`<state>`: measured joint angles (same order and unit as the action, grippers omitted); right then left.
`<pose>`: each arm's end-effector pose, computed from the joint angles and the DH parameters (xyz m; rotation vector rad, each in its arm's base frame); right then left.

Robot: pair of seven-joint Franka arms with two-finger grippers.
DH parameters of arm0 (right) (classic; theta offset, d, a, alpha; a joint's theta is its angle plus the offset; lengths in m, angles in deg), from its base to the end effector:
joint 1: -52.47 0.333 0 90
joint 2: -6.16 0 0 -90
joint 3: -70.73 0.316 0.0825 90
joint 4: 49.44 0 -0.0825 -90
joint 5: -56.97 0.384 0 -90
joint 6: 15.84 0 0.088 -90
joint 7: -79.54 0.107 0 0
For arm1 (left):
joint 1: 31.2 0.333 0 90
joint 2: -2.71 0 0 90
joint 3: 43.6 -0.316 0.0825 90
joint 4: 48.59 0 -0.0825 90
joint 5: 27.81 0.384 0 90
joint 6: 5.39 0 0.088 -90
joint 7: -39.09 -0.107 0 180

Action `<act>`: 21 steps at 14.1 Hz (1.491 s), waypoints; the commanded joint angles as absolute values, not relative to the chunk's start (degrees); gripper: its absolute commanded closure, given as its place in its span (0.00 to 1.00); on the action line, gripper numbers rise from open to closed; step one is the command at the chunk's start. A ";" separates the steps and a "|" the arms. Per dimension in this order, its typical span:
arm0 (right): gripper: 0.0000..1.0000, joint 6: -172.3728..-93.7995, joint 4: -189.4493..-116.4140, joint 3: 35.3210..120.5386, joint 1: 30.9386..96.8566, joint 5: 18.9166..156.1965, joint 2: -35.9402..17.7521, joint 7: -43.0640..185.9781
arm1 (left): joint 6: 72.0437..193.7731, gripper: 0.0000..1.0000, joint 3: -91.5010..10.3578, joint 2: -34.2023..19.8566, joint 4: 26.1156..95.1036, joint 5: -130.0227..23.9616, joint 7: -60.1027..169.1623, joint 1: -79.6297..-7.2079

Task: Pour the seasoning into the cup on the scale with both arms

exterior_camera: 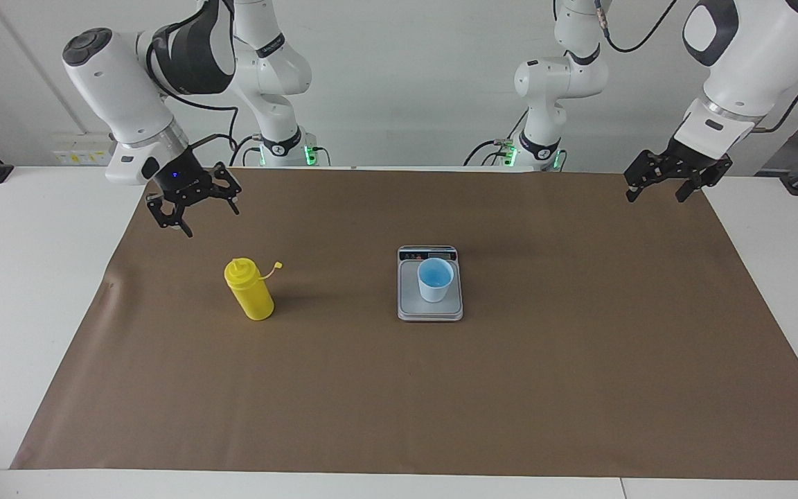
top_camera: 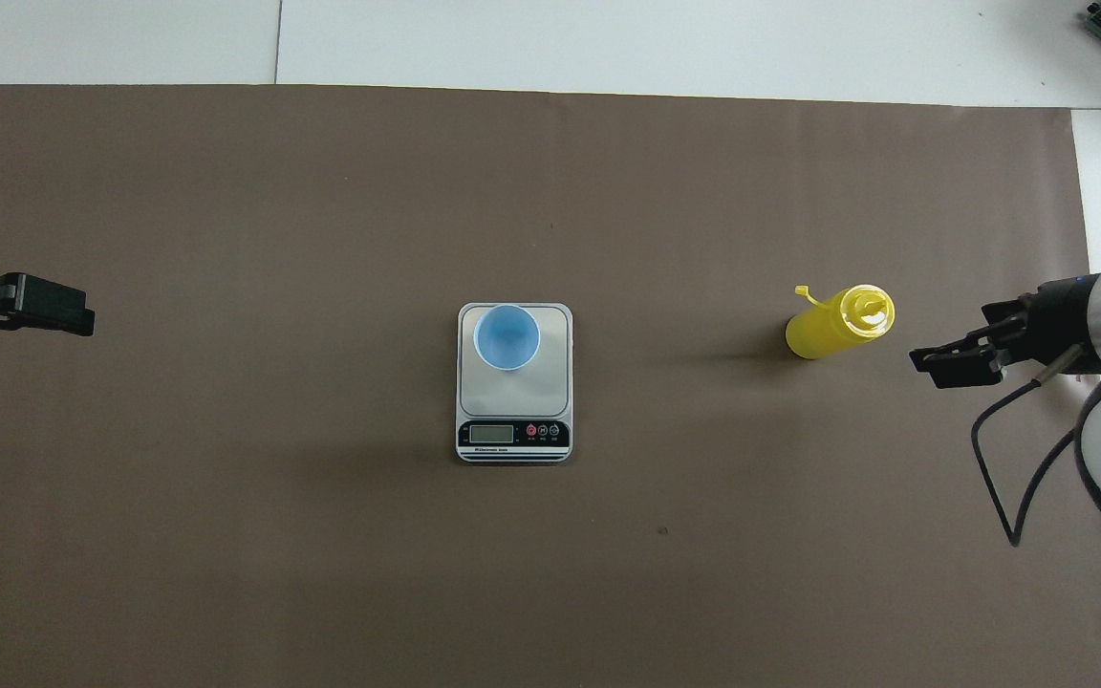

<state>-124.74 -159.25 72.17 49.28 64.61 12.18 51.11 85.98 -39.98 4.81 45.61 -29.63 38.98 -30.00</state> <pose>0.5389 -0.0063 0.5463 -2.9691 -0.6453 -0.1806 0.5436 -0.0269 0.6121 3.1116 -0.0671 -0.0209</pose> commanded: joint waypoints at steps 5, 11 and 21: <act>0.00 -118.87 -149.22 72.14 52.56 56.00 9.24 69.77 | 85.84 0.00 -39.56 6.40 47.30 -29.04 38.74 -29.36; 0.00 -109.71 -141.29 72.57 53.35 55.30 7.04 81.98 | 85.84 0.00 -39.56 6.40 47.30 -29.04 38.74 -29.36; 0.00 -103.73 -142.69 73.89 53.18 55.12 8.62 86.84 | 85.84 0.00 -39.56 6.40 47.30 -29.04 38.74 -29.36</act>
<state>-104.72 -142.73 73.52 53.16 56.45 8.22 85.51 85.98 -39.97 4.81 45.61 -29.63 38.98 -30.00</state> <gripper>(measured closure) 0.000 0.000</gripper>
